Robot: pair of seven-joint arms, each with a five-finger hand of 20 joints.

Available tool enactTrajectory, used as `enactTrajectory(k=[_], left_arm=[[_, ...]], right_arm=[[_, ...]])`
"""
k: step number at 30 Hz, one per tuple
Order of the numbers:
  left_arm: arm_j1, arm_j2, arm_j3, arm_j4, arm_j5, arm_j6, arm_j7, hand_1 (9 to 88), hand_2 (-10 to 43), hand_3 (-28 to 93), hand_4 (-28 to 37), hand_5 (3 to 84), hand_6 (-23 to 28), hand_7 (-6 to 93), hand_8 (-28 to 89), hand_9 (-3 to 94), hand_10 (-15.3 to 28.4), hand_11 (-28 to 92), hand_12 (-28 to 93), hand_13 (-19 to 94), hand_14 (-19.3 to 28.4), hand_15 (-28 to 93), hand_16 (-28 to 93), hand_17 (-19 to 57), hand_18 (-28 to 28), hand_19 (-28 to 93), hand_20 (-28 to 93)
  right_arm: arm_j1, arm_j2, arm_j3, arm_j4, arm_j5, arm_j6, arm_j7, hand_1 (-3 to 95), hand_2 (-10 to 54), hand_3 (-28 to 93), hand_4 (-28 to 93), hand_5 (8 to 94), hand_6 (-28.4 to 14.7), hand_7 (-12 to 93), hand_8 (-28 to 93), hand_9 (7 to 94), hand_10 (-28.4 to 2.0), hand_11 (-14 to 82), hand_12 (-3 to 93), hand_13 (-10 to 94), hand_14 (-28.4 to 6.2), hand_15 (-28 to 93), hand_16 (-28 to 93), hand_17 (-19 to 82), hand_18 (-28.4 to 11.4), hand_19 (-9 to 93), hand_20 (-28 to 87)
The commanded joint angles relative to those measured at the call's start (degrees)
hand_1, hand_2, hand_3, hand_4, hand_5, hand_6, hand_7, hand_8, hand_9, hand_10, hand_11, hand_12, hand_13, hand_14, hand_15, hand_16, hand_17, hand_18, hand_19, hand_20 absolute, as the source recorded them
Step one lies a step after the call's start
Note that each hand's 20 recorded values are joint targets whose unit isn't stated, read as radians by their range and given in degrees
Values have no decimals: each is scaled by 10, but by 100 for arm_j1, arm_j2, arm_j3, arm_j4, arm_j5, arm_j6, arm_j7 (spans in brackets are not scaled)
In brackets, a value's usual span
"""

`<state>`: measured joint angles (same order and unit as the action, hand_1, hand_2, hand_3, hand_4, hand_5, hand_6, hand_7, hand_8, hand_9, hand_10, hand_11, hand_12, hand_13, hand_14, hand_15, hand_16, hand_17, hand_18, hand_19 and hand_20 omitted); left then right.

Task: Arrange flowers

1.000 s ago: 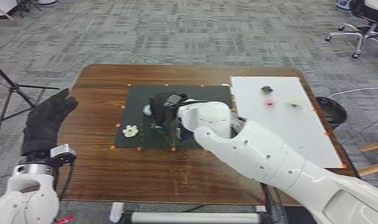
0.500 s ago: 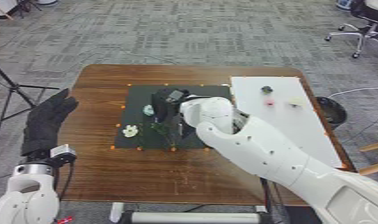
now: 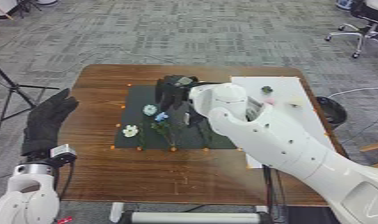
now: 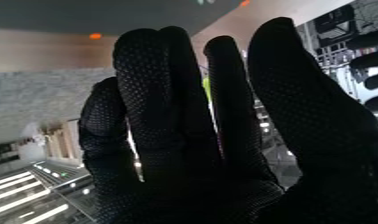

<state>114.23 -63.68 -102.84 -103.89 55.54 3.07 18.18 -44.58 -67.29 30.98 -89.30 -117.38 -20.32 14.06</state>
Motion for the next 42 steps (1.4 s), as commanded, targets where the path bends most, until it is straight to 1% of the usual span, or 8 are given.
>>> enactTrajectory(k=[1, 7, 13, 17, 20, 27, 34, 42], left_arm=[[67, -20, -52, -54, -12, -27, 11, 152, -28, 729, -283, 444, 11, 115, -72, 447, 129, 169, 126, 352, 168, 166, 36, 23, 133, 81, 172], [120, -43, -95, -90, 19, 0, -17, 152, -30, 731, -283, 444, 11, 116, -72, 448, 130, 170, 125, 352, 169, 166, 35, 23, 133, 81, 172], [188, -78, -119, -111, 38, -13, -28, 156, -33, 732, -283, 444, 12, 116, -72, 448, 130, 170, 125, 353, 169, 170, 36, 23, 133, 81, 172], [211, -100, -125, -116, 39, -12, -10, 163, -35, 729, -283, 445, 8, 118, -72, 447, 130, 170, 125, 354, 169, 171, 35, 23, 133, 81, 172], [203, -96, -142, -116, 46, -8, -1, 166, -36, 728, -283, 446, 6, 119, -73, 447, 130, 171, 125, 354, 169, 172, 35, 23, 133, 81, 172], [182, -121, -127, -113, 39, -36, 23, 168, -37, 728, -283, 446, 4, 122, -74, 448, 130, 172, 125, 355, 170, 173, 34, 23, 133, 81, 172], [221, -151, -123, -150, 34, -30, 50, 168, -36, 725, -283, 447, 4, 123, -74, 448, 130, 172, 125, 355, 170, 173, 33, 23, 133, 81, 172], [189, -165, -85, -124, 41, -35, 23, 169, -35, 724, -283, 449, 4, 122, -75, 448, 129, 171, 126, 355, 170, 174, 33, 23, 133, 81, 172]], right_arm=[[-51, 1383, 363, -575, 77, 1536, -196, 377, -95, 691, -179, 578, 7, 149, -86, 663, -135, 140, 188, 609, -133, 467, 321, 268, -213, 638, 545], [-836, 2082, 1413, -729, -10, 1495, 31, 243, -95, 671, -174, 431, -31, 90, -55, 458, -172, 63, 198, 474, -177, 345, 298, 196, -229, 545, 492], [-1771, 2366, 2445, -554, -32, 1081, 76, 206, -95, 657, -185, 365, -40, 57, -43, 399, -181, 45, 204, 460, -186, 335, 300, 185, -239, 547, 498], [-2215, 2486, 2813, -459, -156, 1279, 162, 192, -95, 657, -200, 348, -43, 45, -33, 378, -183, 39, 206, 460, -189, 333, 303, 183, -242, 544, 505], [-2415, 2595, 2817, -388, -151, 1924, 128, 198, -95, 656, -205, 367, -42, 56, -32, 399, -181, 45, 207, 479, -184, 355, 308, 189, -244, 560, 516], [-2510, 2705, 2353, -300, -519, 2992, 47, 275, -95, 680, -209, 487, -26, 128, -60, 555, -159, 117, 202, 566, -154, 418, 304, 234, -227, 615, 536], [-2594, 2558, 2243, -128, -889, 2859, -19, 319, -95, 694, -213, 537, -12, 159, -73, 603, -141, 145, 194, 597, -138, 430, 300, 253, -218, 627, 535], [-2678, 2437, 2343, 216, -1324, 2822, -53, 344, -95, 703, -221, 549, -5, 179, -84, 612, -136, 152, 189, 605, -130, 428, 300, 259, -213, 627, 533]])
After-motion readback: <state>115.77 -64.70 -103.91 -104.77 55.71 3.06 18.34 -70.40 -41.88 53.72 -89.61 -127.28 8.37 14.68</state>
